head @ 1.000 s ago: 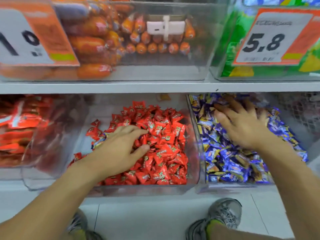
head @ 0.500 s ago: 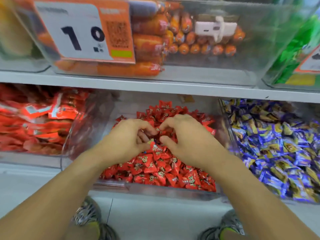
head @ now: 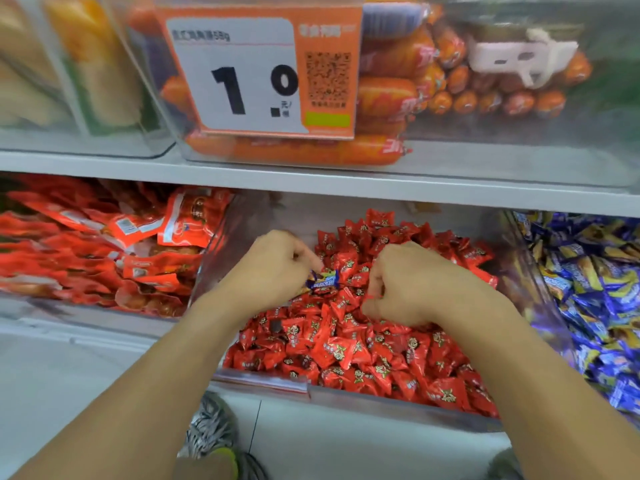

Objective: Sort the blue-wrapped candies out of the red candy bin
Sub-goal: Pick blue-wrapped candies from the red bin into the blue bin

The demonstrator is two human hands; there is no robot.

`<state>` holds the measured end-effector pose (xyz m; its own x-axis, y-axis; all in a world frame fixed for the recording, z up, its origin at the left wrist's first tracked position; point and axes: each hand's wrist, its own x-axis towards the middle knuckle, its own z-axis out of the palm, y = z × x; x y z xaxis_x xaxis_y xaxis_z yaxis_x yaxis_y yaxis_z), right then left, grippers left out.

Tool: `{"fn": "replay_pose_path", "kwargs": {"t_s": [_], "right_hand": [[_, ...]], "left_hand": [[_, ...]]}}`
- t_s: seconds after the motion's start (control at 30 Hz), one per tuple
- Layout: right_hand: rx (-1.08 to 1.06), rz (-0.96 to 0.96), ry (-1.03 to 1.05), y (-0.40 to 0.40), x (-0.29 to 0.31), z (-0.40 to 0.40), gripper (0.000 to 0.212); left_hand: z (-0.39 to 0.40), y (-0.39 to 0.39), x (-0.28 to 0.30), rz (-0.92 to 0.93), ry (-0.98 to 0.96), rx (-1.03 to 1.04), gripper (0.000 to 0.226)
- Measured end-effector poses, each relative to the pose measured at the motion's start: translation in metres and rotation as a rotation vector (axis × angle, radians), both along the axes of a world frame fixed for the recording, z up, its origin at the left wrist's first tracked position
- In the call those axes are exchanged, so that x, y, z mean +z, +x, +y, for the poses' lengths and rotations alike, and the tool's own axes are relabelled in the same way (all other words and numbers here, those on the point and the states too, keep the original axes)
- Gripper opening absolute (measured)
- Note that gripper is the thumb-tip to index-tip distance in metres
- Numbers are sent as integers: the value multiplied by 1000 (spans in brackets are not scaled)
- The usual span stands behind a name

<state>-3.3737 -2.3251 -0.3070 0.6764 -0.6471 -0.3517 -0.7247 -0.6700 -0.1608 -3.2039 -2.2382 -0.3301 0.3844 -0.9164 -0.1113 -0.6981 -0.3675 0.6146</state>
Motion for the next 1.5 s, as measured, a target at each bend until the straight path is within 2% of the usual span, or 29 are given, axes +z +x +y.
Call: {"fn": "replay_pose_path", "kwargs": {"t_s": [0.1, 0.13, 0.17, 0.23, 0.3, 0.37, 0.47, 0.63, 0.77, 0.8, 0.9, 0.97, 1.07, 1.13, 1.2, 1.33, 1.43, 1.5], "right_hand": [[-29, -353, -89, 15, -9, 0, 13], [3, -433, -87, 24, -13, 1, 10], [50, -463, -70, 31, -18, 3, 17], [151, -399, -20, 44, -31, 7, 36], [179, -279, -30, 51, -39, 9, 42], [148, -271, -48, 52, -43, 3, 31], [54, -385, 27, 47, -37, -6, 20], [23, -413, 80, 24, -10, -20, 24], [-29, -358, 251, -2, 13, -22, 12], [-34, -335, 246, -8, 16, -22, 8], [-10, -309, 257, -21, 21, -21, 11], [-15, -416, 455, -23, 24, -13, 9], [-88, -641, 756, -21, 20, 4, 20], [-130, -708, 726, -22, 15, 11, 34], [-160, -727, 664, -28, 12, 14, 29], [-264, -843, 718, -66, 20, 12, 21], [-271, -929, 688, -102, 17, 18, 18], [-275, -970, 619, -119, 9, 25, 23]], "left_hand": [[-11, 5, -5, -127, 22, 38, 21], [-11, 8, -8, -170, 54, 30, 19], [-10, 11, -12, -199, 91, 7, 18], [-7, 14, -21, -266, 183, -68, 20], [-4, 14, -30, -316, 264, -133, 27], [-4, 14, -33, -317, 269, -140, 32], [-3, 15, -31, -301, 234, -71, 27], [8, 8, -10, -177, 165, 17, 23], [30, -1, 19, -74, 25, -20, 22], [37, -3, 25, -38, 9, -37, 23], [48, -12, 32, 80, 6, -73, 24], [44, -21, 32, 172, -42, -75, 22], [33, -38, 28, 203, -159, -95, 20], [29, -48, 25, 140, -242, -100, 21], [29, -59, 23, 133, -278, -139, 25], [29, -84, 25, 334, -259, -266, 40], [19, -117, 28, 474, -294, -288, 32], [11, -143, 29, 465, -326, -335, 23]]}}
